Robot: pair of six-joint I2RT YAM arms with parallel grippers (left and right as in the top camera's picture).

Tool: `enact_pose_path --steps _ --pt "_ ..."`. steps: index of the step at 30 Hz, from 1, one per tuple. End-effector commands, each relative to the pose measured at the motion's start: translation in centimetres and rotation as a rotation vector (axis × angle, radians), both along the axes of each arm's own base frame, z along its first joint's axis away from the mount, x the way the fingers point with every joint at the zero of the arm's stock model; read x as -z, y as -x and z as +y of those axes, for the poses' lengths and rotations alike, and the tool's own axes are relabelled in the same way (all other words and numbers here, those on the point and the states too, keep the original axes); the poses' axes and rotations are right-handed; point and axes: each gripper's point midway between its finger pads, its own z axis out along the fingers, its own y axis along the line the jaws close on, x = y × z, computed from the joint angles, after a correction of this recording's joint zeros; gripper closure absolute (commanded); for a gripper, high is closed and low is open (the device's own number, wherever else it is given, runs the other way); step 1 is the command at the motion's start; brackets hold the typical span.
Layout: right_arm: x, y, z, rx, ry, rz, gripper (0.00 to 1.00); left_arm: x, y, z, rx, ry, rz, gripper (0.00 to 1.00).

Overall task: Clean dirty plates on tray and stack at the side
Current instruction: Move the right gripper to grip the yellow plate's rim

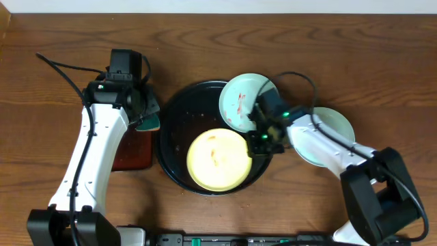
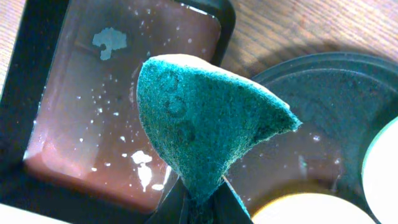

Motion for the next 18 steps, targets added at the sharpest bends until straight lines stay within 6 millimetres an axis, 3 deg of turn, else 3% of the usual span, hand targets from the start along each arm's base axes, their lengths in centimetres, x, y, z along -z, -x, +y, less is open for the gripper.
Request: enact_pose_path --steps 1,7,10,13,18 --pt "0.2 -1.2 0.9 0.164 0.119 -0.080 0.99 0.0 0.3 0.0 0.015 0.003 0.014 0.93" --pt "2.6 -1.0 2.7 0.186 0.151 -0.091 0.99 0.5 0.9 -2.6 0.068 0.124 0.039 0.92" --pt "3.6 -1.0 3.0 0.180 0.118 -0.047 0.89 1.3 1.8 -4.1 0.106 0.148 0.074 0.92" --pt "3.7 -1.6 2.8 0.182 0.100 -0.045 0.85 2.2 2.7 -5.5 0.126 0.163 0.106 0.93" --pt "3.7 -1.8 2.7 0.185 0.099 -0.048 0.99 4.4 4.6 -7.4 0.163 0.161 0.166 0.92"
